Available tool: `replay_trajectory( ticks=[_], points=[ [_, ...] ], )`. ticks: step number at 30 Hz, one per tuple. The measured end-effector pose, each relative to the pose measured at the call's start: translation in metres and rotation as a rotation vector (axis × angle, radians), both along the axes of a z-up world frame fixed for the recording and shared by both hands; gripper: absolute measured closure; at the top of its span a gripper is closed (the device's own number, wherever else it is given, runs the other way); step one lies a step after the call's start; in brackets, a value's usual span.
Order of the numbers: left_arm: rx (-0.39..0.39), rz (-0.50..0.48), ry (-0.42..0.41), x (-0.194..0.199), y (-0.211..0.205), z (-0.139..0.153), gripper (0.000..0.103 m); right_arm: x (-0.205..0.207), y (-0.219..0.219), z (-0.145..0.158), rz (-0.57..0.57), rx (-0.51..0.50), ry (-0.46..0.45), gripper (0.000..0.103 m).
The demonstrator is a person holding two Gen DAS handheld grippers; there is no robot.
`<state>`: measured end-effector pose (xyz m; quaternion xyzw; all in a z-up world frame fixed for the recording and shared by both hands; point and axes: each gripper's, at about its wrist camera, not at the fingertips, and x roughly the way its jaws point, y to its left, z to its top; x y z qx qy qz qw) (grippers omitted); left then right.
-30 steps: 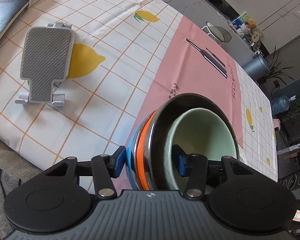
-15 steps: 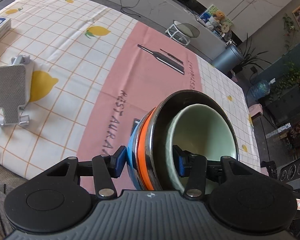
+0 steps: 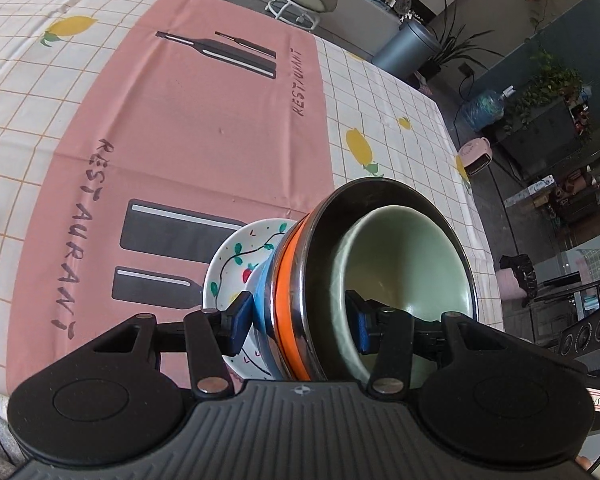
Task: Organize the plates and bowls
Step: 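Lift the stacked bowls and lower them onto the dish on the Fruity plate, then open both grippers and pull them back from the stack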
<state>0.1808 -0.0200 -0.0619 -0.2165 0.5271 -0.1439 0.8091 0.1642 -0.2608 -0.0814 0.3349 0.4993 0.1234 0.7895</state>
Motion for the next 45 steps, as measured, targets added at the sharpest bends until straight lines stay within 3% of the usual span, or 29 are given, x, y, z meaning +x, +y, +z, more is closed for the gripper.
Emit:
replay_trajectory(
  ticks=[7,12,15,16,18,23,28,33,36,38,41,45],
  points=[
    [0.000,-0.008,0.059,0.009,0.003,-0.020,0.047,0.008,-0.003,-0.021,0.018,0.020,0.051,0.046],
    [-0.018,-0.046,0.053,0.011,0.009,-0.022,0.047,0.011,0.001,-0.025,0.032,0.016,0.061,0.046],
    [0.043,-0.062,-0.023,0.003,0.008,-0.013,0.040,0.011,0.003,-0.025,0.037,0.010,0.051,0.041],
    [0.069,-0.059,-0.056,-0.001,0.009,-0.009,0.033,0.012,0.004,-0.025,0.046,0.013,0.043,0.039],
    [0.106,-0.051,-0.112,-0.010,0.011,-0.001,0.027,0.011,0.005,-0.024,0.057,0.023,0.030,0.027],
    [0.115,-0.019,-0.126,-0.029,0.023,0.014,0.016,0.007,0.016,-0.010,0.098,-0.051,-0.022,0.008],
    [0.168,-0.012,-0.213,-0.050,0.024,0.033,0.016,-0.007,0.019,0.020,0.110,-0.117,-0.146,0.003],
    [0.198,0.038,-0.273,-0.067,0.025,0.048,0.016,-0.020,0.023,0.031,0.110,-0.207,-0.185,0.003],
    [0.210,0.039,-0.315,-0.085,0.025,0.054,0.016,-0.037,0.017,0.039,0.081,-0.209,-0.232,0.003],
    [0.270,0.053,-0.361,-0.101,0.020,0.056,0.015,-0.056,0.020,0.050,0.106,-0.258,-0.295,0.003],
    [0.386,0.077,-0.409,-0.121,0.008,0.059,0.015,-0.083,0.032,0.061,0.142,-0.417,-0.336,0.003],
    [0.387,0.089,-0.419,-0.137,0.001,0.059,0.016,-0.106,0.046,0.057,0.133,-0.641,-0.308,0.003]
  ],
)
